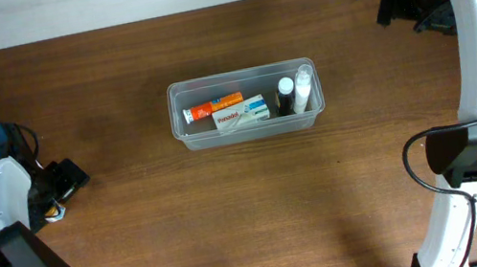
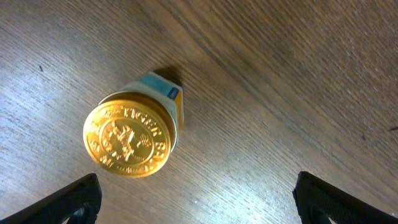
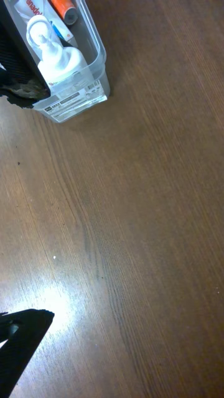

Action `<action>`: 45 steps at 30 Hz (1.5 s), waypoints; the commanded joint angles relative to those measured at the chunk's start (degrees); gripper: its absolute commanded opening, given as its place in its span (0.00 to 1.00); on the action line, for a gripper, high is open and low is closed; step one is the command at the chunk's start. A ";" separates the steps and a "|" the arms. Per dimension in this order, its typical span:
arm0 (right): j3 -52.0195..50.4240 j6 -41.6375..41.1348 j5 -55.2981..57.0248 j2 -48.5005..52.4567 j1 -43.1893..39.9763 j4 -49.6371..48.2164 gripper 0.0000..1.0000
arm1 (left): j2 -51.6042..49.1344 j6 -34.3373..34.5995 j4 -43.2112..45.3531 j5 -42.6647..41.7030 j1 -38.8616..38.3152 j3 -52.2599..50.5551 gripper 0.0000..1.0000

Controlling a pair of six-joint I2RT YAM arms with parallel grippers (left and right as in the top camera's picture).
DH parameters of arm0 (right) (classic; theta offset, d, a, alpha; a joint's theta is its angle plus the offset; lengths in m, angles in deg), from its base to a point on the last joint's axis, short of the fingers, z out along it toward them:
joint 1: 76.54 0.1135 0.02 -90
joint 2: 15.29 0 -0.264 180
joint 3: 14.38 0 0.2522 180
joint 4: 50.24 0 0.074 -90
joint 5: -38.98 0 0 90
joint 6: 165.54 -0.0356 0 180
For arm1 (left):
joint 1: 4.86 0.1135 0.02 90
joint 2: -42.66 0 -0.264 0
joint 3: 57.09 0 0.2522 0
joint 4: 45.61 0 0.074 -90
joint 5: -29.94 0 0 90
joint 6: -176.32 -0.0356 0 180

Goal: Pack container
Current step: 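Move the left gripper to the amber jar and grasp it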

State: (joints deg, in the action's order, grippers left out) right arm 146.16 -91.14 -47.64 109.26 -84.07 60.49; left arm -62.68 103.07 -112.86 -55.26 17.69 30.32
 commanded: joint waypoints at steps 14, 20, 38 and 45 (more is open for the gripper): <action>0.66 0.13 -0.13 -1.29 -0.04 0.15 0.99 | -0.85 0.33 2.29 -0.76 4.42 -0.50 0.99; 0.66 0.13 -0.13 -1.29 -0.04 0.15 0.98 | -1.64 0.35 2.99 -0.76 4.42 -0.55 0.98; 0.66 0.13 -0.13 -1.29 -0.04 0.15 0.99 | -7.50 0.35 5.53 -1.64 4.42 -0.55 0.62; 0.66 0.13 -0.13 -1.29 -0.04 0.15 0.98 | -7.50 0.35 6.82 -1.62 4.42 -0.55 0.57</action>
State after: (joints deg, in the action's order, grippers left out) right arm 146.16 -91.18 -47.64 109.26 -84.07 60.49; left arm -69.50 103.29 -106.57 -56.49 21.95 30.26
